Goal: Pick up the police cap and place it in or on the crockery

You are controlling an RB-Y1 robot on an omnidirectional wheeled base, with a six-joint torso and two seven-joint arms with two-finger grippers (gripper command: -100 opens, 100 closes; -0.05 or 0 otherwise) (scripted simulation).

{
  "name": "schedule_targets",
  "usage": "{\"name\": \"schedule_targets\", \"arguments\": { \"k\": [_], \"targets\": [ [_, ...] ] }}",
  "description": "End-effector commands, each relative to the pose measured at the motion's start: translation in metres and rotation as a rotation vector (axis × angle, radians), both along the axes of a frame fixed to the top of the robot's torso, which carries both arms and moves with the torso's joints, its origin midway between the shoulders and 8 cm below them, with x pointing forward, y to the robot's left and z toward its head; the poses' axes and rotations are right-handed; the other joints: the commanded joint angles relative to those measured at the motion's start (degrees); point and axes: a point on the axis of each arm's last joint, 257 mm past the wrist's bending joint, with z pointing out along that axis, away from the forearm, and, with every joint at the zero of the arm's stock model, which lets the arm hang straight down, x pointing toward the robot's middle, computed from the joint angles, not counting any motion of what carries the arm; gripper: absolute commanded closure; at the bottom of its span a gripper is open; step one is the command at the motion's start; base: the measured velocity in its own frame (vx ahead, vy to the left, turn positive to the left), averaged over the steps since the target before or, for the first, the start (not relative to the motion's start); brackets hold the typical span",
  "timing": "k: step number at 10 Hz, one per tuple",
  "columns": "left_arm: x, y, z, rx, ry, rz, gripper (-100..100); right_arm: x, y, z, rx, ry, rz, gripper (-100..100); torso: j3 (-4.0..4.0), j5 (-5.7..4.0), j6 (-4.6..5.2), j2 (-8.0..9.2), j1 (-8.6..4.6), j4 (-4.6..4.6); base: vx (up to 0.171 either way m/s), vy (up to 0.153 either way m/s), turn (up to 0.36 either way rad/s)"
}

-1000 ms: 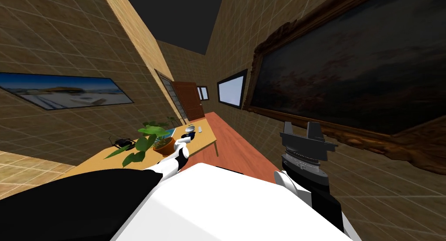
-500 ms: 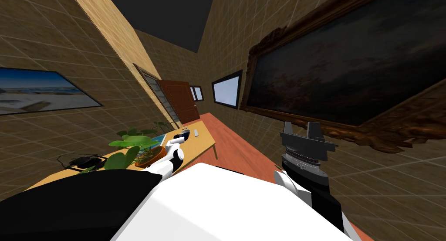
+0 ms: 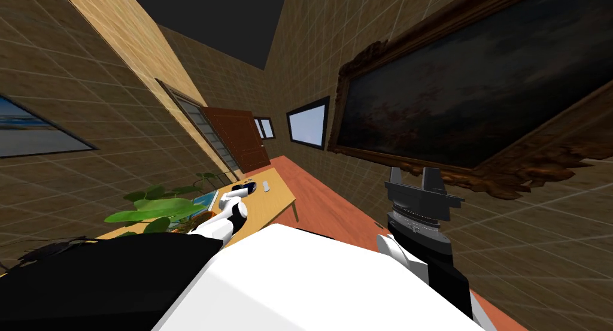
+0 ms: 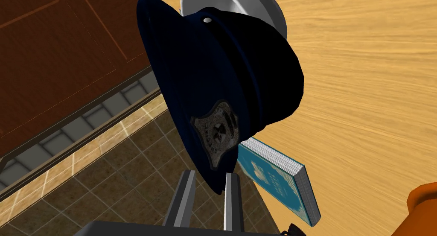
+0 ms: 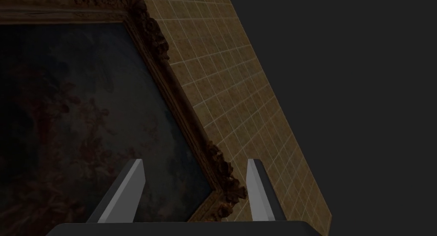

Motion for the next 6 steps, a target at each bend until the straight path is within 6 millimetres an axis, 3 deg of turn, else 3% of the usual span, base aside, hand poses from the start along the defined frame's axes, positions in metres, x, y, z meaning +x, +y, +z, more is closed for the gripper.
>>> {"name": "schedule_targets", "arguments": {
  "k": [1, 2, 3, 5, 6],
  "targets": [
    [-0.01, 0.017, 0.015, 0.021, 0.004, 0.023, 100, 0.0, 0.0, 0.0, 0.0, 0.0, 0.0, 0, 0.0, 0.0, 0.0, 0.0, 0.0, 0.0, 0.078, 0.175, -0.225],
    [-0.02, 0.029, 0.025, 0.035, 0.006, 0.041, 100, 0.0, 0.0, 0.0, 0.0, 0.0, 0.0, 0, -0.02, 0.03, -0.05, 0.0, 0.08, -0.03, 0.078, 0.192, -0.264],
    [-0.02, 0.029, 0.025, 0.035, 0.006, 0.041, 100, 0.0, 0.0, 0.0, 0.0, 0.0, 0.0, 0, -0.02, 0.01, -0.01, -0.02, 0.11, -0.01, 0.077, 0.154, -0.082],
    [-0.023, 0.031, 0.027, 0.038, 0.008, 0.044, 100, 0.0, 0.0, 0.0, 0.0, 0.0, 0.0, 0, 0.0, 0.02, -0.15, 0.05, -0.13, -0.04, 0.047, 0.085, -0.015],
    [-0.023, 0.032, 0.029, 0.04, 0.006, 0.045, -100, 0.0, 0.0, 0.0, 0.0, 0.0, 0.0, 0, 0.06, 0.01, -0.13, 0.17, -0.39, -0.02, 0.006, 0.013, -0.001]
  ]
}}
